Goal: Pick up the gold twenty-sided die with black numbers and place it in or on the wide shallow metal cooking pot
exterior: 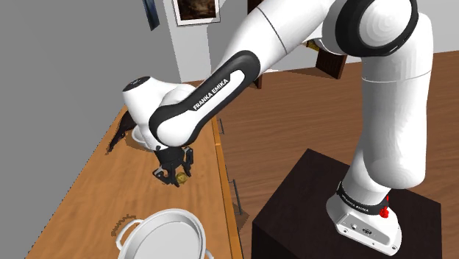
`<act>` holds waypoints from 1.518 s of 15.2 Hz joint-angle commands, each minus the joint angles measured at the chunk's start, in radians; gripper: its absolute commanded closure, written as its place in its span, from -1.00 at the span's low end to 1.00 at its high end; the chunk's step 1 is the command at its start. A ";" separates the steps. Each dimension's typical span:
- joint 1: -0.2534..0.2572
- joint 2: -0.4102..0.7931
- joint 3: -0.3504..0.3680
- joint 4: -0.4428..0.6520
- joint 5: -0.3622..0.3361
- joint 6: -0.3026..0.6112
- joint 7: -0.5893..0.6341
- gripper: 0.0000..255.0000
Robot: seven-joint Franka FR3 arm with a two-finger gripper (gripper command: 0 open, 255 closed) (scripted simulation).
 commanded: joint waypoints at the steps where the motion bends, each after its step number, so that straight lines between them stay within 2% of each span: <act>1: 0.000 -0.010 0.004 0.016 0.007 -0.025 -0.002 1.00; 12: -0.009 -0.070 0.016 0.084 0.043 -0.146 -0.024 1.00; 23: 0.160 -0.024 0.100 0.133 0.024 -0.161 0.228 1.00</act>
